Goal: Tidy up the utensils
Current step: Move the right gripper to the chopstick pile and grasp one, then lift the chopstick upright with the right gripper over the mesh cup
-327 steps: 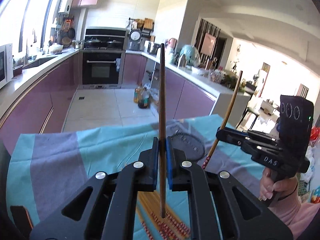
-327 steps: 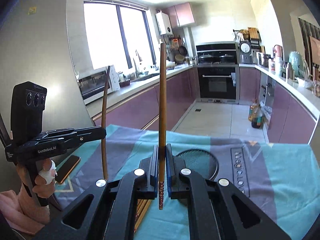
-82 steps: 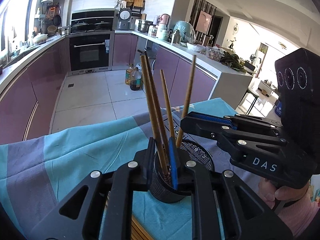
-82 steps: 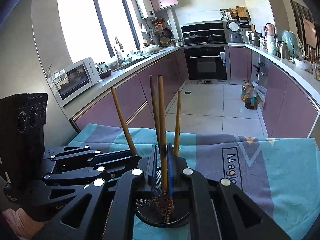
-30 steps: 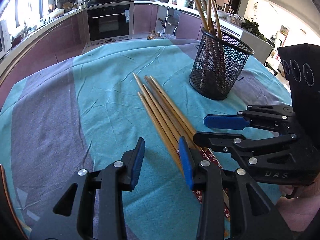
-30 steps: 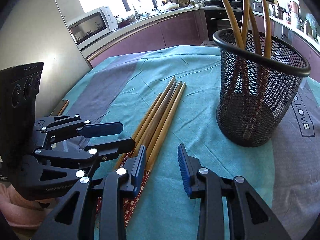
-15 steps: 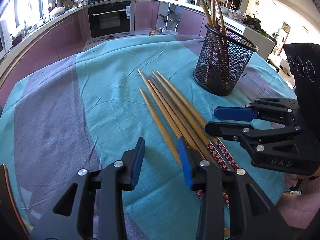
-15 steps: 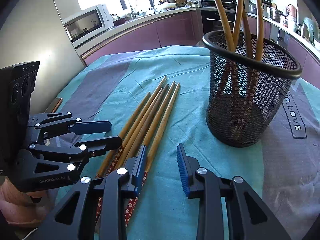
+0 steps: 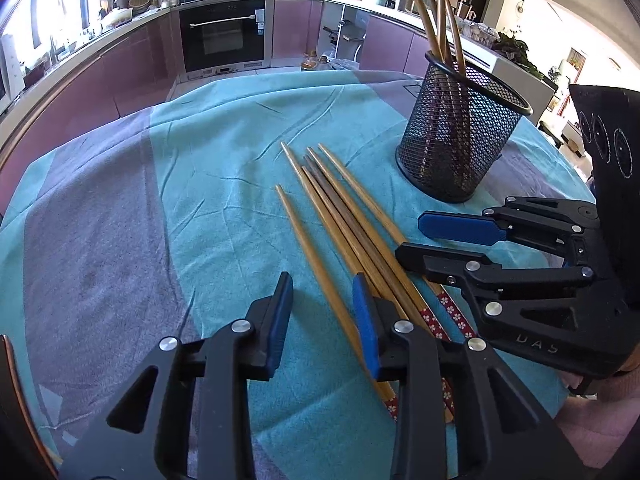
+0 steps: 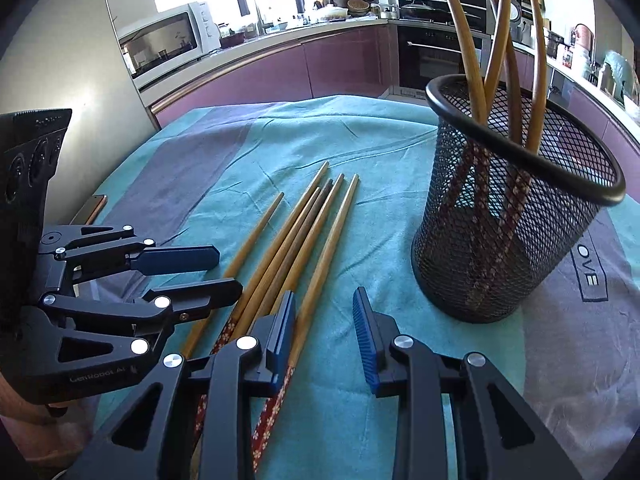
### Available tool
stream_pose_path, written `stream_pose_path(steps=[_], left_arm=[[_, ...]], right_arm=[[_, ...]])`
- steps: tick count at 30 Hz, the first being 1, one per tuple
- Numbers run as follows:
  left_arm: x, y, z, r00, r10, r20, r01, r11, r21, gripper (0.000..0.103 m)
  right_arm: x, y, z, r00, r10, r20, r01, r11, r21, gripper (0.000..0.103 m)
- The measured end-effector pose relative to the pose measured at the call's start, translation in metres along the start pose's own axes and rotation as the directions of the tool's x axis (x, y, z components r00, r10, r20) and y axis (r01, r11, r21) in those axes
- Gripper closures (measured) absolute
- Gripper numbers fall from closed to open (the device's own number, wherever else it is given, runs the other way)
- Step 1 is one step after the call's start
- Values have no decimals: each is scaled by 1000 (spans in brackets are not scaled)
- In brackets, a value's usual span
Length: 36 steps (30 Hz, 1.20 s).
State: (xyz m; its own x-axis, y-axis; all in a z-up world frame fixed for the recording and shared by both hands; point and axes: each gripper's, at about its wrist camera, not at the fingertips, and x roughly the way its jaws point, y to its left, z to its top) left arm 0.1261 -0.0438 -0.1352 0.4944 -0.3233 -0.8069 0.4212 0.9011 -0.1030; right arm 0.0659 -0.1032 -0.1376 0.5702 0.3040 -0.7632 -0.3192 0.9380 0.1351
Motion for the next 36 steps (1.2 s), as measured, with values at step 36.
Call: stream_pose_path(steps=[36], left_arm=[[-41,4,1,991,-89,103,97,992,-77,95]], right_arm=[[-56,-25,-8,981,142,135,-153,986,72,97]])
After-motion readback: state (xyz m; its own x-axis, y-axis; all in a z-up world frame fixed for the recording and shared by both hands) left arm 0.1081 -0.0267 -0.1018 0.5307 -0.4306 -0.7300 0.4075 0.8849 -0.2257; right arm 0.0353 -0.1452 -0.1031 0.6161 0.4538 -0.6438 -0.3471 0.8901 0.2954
